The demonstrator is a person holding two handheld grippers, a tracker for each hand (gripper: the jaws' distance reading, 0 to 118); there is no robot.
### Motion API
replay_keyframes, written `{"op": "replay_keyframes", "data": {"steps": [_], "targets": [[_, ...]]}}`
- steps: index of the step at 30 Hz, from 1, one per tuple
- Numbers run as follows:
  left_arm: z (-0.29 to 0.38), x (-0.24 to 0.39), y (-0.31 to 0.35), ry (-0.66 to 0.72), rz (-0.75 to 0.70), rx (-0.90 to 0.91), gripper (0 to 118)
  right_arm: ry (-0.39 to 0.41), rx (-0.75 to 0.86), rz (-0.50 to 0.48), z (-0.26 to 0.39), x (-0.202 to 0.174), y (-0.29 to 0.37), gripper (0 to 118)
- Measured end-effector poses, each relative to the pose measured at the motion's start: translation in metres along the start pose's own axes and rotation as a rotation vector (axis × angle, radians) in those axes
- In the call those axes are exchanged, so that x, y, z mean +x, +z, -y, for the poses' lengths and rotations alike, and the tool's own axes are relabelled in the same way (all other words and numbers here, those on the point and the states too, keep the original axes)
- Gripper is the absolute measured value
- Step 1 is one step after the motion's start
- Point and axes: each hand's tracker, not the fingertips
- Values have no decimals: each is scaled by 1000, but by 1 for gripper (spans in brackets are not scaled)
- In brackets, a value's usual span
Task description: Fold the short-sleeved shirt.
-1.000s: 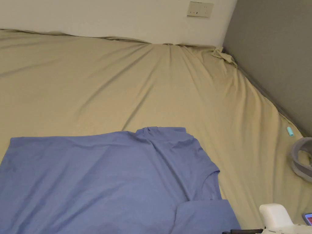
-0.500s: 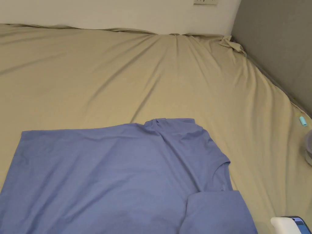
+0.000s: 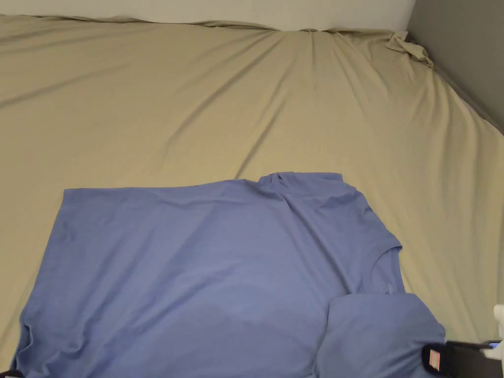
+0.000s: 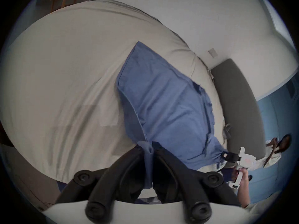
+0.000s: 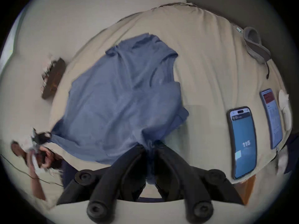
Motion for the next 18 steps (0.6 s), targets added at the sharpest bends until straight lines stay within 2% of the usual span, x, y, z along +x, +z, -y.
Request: {"op": "replay_keyframes", "data": {"steps": [1,4,10,11,13,16,18], "targets": [[-6,0,0,29,32,20,5,-52,6,-35,-12,1,-1,9],[-26,-6,-10,143,94,53,5,-149,34,-40,-45,-5,-10,9],[-65,-15,-50,400,148,140,6,-130,54,18,-111,-19,-59,9],[-70,-12,-55,425,121,152,6,-124,56,32,-118,-22,-67,9],[-82,-9,-73,413,54,165,5,-108,62,41,-132,-29,-83,9],[-96,-10,-98,391,-15,157,5,-51,75,112,-144,-37,-104,9],[-102,-8,-115,359,-86,167,5,-48,73,132,-147,-38,-119,9]]}}
